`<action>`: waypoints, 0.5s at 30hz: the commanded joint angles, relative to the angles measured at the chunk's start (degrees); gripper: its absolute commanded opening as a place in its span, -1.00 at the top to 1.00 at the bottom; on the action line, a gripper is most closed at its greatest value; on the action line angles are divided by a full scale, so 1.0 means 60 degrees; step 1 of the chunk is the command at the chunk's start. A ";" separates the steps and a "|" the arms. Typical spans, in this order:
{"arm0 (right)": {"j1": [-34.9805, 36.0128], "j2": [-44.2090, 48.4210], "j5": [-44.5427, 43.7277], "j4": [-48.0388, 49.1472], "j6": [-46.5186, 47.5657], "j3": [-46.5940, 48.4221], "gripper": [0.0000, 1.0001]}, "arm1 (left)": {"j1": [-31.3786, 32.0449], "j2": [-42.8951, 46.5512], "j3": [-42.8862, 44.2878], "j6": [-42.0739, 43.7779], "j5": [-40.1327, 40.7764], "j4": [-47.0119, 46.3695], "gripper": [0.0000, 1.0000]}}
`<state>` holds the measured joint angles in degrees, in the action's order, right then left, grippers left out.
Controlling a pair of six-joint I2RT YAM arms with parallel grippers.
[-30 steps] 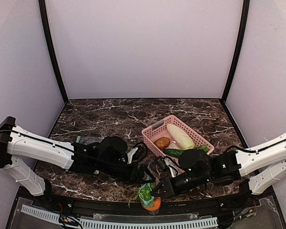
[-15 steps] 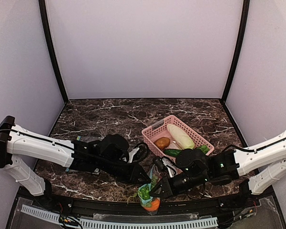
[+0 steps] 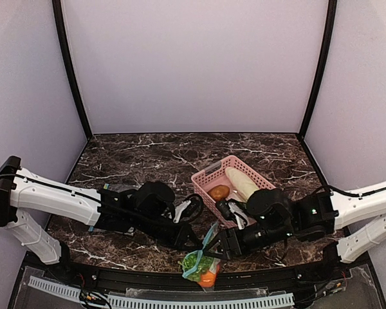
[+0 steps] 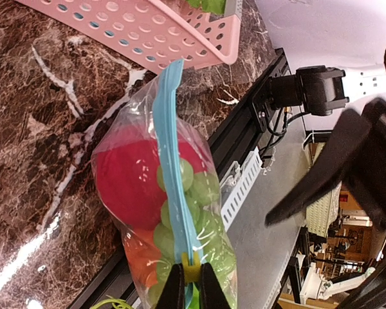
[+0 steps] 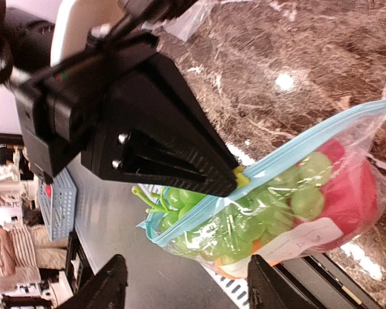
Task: Place the food in the zip-top bag and seal the zipper
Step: Pick up the zipper food storage bag at the center of the board.
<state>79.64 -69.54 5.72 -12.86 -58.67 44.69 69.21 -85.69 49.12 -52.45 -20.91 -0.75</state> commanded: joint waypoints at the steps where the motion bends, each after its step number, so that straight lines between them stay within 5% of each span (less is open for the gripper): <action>1: -0.0565 0.0866 -0.0562 -0.0870 0.0454 0.0017 -0.46 | -0.0017 0.0324 -0.0231 0.0894 -0.0757 -0.0932 0.99; 7: -0.1391 0.1808 -0.0158 -0.0584 0.2286 -0.0406 -0.81 | -0.0032 0.0558 -0.0386 0.1850 -0.2023 -0.1978 0.99; 15: -0.1858 0.2825 0.1884 0.0703 0.4825 -0.1190 -0.90 | -0.0094 0.0574 -0.0186 0.2051 -0.3324 -0.2550 0.99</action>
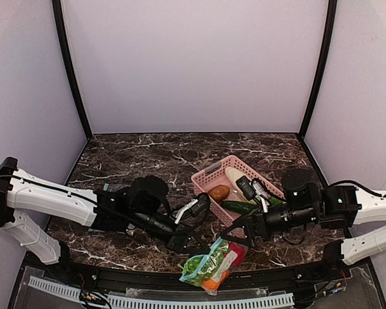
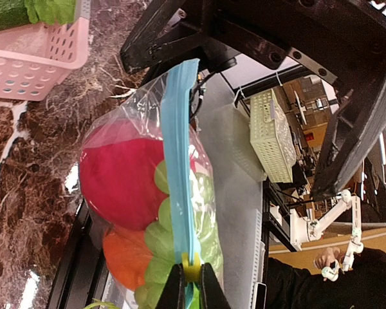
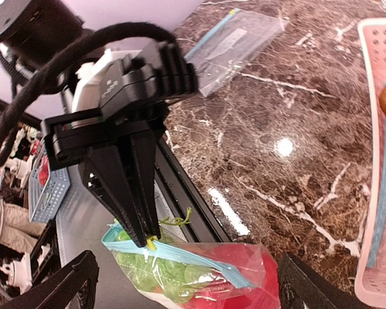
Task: Place the food in the zip-top bag and seal the zipper
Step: Pick up the zipper food storage bag at the center of the board.
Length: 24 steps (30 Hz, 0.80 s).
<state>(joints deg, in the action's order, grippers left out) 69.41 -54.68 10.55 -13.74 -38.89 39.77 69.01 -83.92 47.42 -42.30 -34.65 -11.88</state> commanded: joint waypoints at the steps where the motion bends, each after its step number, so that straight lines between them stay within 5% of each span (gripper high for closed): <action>1: -0.0195 0.0381 0.1261 0.0974 0.1593 -0.0483 -0.90 | -0.0062 0.0277 0.0114 0.0358 -0.1215 -0.0742 0.99; 9: -0.0230 0.0396 0.1894 0.2195 0.1241 -0.1240 -0.76 | -0.0062 0.0460 0.0139 0.0314 -0.1590 -0.1010 0.99; 24: -0.0232 0.0122 0.2398 0.3313 0.0839 -0.1486 1.00 | -0.0056 0.0529 0.0154 0.0139 -0.1603 -0.1108 0.99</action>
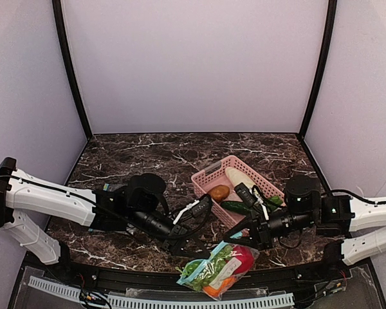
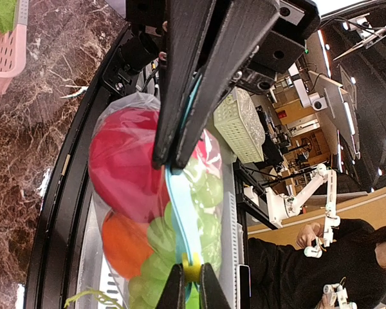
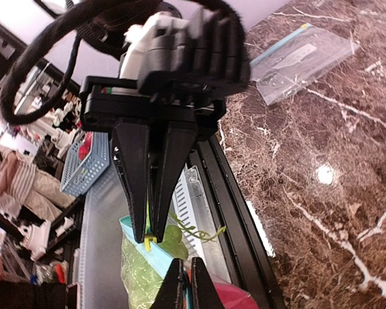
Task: Place the food in the zip-top bag and seal the zipper
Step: Pick up the zipper food storage bag at the center of the board, then pass from the left arm to the right
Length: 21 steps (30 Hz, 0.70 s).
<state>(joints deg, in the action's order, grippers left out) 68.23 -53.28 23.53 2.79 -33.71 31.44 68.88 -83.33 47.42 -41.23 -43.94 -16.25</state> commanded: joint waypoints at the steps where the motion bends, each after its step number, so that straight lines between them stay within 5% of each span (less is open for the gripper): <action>1: -0.0035 -0.0129 0.0218 0.0566 -0.0041 -0.0110 1.00 | -0.0038 0.0436 0.0154 -0.0052 -0.0050 -0.0363 0.99; 4: -0.0041 -0.0152 0.0212 0.0653 -0.0073 -0.0110 1.00 | -0.0040 0.0374 0.0222 -0.0061 -0.0074 -0.0328 0.91; 8: -0.0035 -0.0186 0.0316 0.0768 -0.0114 -0.0067 1.00 | -0.0026 0.0198 0.0451 0.0134 -0.0110 0.0063 0.30; 10: -0.0035 -0.0202 0.0355 0.0801 -0.0127 -0.0048 1.00 | -0.0025 0.0109 0.0528 0.0213 -0.0137 0.0085 0.16; 16: -0.0041 -0.0116 0.0292 0.0821 -0.0205 -0.0107 1.00 | -0.0018 -0.0163 0.0778 0.0469 -0.0190 0.0416 0.13; 21: -0.0035 0.0067 0.0424 0.1045 -0.0384 -0.0231 1.00 | 0.0043 -0.0064 0.0770 0.1406 0.0694 0.1231 -0.31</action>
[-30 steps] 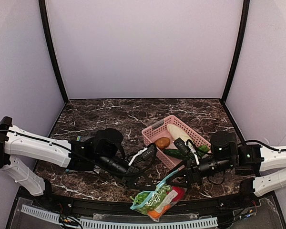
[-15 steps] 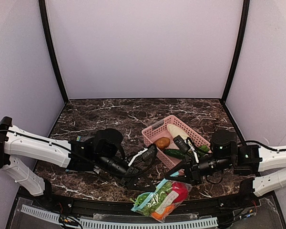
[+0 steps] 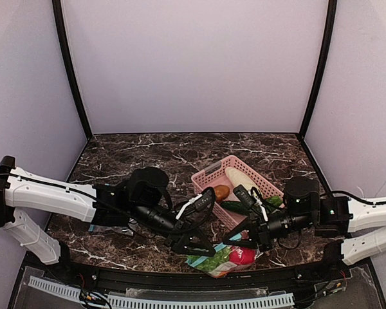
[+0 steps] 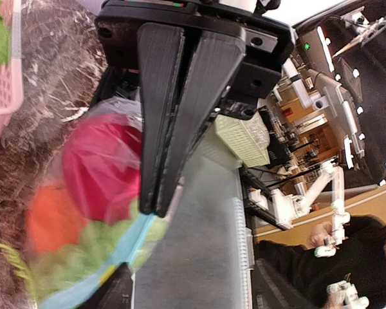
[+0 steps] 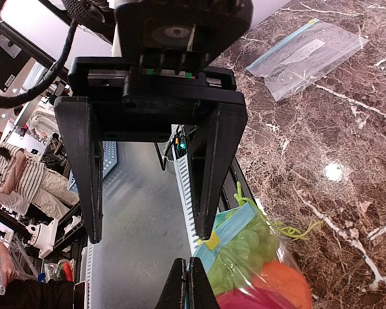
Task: Place the food in the zip-top bag and seal the zipper
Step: Pass from the left arm to the right
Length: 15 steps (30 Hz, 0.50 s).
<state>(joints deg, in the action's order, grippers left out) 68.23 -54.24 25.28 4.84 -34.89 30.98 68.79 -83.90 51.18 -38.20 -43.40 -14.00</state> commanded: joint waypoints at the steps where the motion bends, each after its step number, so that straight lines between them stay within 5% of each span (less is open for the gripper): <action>1: -0.0035 0.0255 0.0150 0.0711 -0.0201 -0.0167 1.00 | 0.0061 0.0087 0.0143 0.1172 0.0717 0.1089 -0.33; 15: -0.0033 0.0298 0.0457 0.1013 -0.0460 -0.0268 1.00 | 0.0333 -0.0313 0.0400 0.2233 0.1497 0.1634 -0.33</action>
<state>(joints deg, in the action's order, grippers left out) 68.23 -53.63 26.37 6.44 -36.82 29.82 70.41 -85.14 52.05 -27.81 -36.03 -6.24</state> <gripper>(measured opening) 0.006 0.688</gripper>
